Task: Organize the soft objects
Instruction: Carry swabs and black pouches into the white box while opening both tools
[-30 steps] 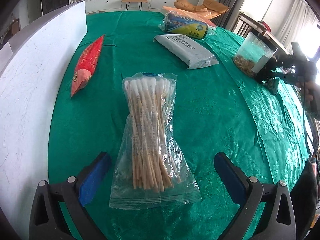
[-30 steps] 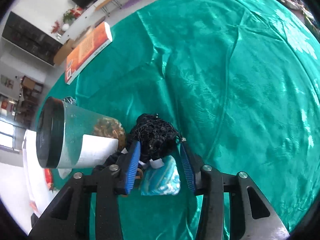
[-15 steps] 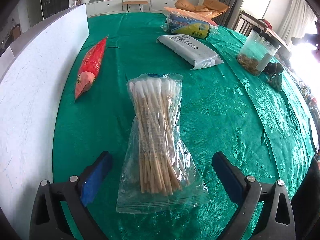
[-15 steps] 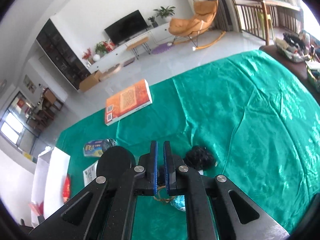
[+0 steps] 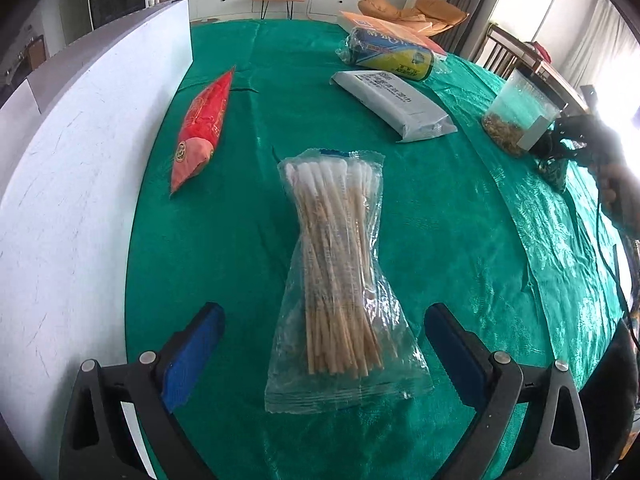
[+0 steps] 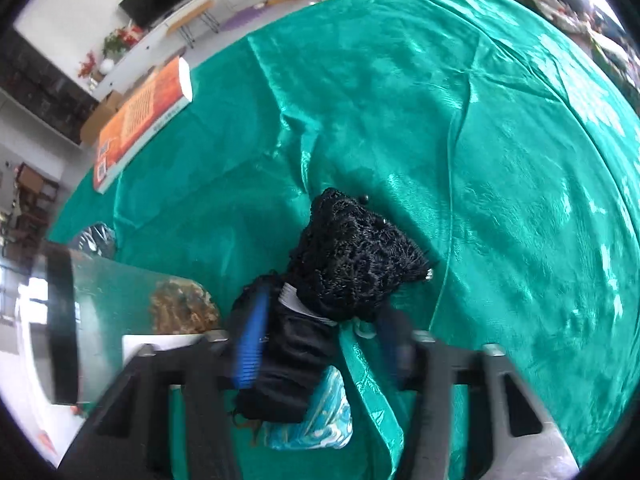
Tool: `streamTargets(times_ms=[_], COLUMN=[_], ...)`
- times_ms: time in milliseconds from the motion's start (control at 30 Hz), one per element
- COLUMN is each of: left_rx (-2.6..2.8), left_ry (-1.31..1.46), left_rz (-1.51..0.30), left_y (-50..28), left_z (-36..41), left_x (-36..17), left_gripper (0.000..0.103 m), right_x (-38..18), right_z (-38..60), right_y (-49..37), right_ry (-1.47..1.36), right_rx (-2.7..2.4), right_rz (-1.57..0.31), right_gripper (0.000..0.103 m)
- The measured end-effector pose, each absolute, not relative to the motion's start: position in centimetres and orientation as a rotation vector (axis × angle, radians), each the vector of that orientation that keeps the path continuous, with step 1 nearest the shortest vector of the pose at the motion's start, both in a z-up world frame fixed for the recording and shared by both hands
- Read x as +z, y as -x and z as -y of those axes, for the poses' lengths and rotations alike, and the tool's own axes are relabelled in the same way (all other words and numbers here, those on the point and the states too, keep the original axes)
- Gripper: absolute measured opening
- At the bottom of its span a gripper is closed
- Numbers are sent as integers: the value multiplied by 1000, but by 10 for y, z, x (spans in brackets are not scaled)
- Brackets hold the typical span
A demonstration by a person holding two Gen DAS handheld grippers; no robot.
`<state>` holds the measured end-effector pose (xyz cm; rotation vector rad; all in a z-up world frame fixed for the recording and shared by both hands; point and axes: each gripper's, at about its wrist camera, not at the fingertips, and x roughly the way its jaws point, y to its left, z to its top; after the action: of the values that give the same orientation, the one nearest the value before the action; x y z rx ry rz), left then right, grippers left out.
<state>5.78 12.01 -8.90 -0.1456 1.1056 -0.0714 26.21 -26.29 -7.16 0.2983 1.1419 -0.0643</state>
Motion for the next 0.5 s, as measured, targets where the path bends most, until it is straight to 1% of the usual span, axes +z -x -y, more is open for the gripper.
streamTargets(times_ms=[33, 67, 100, 133, 167, 233, 267, 367, 500], left_rx=[-68, -55, -64, -59, -41, -67, -86, -132, -163], left_ry=[138, 107, 78, 37, -14, -27, 14, 158, 288], left_rz=[-1121, -1117, -1118, -1105, -1076, -1048, -1041, -976, -869], left_y=[-61, -64, -66, -68, -68, -71, -72, -64, -39], left_z=[-117, -112, -105, -98, -92, -87, -90, -108, -139], left_x=[-92, -93, -93, -92, -90, -86, -82, -57, -7], left_gripper=[99, 99, 96, 81, 47, 32, 30, 30, 30], right_x=[-64, -52, -37, -20, -2, 35, 52, 98, 140], right_z=[260, 257, 255, 251, 247, 237, 231, 213, 165], right_y=[-261, -260, -257, -253, -249, -239, -235, -219, -190], right_ry=[-270, -244, -208, -161, -110, -24, 2, 36, 54], right_rx=[-72, -77, -82, -87, -92, -101, -99, -69, 81], right_rz=[-1114, -1078, -1030, -976, -925, -830, -793, -705, -664], right_gripper=[39, 39, 39, 39, 39, 39, 39, 39, 39])
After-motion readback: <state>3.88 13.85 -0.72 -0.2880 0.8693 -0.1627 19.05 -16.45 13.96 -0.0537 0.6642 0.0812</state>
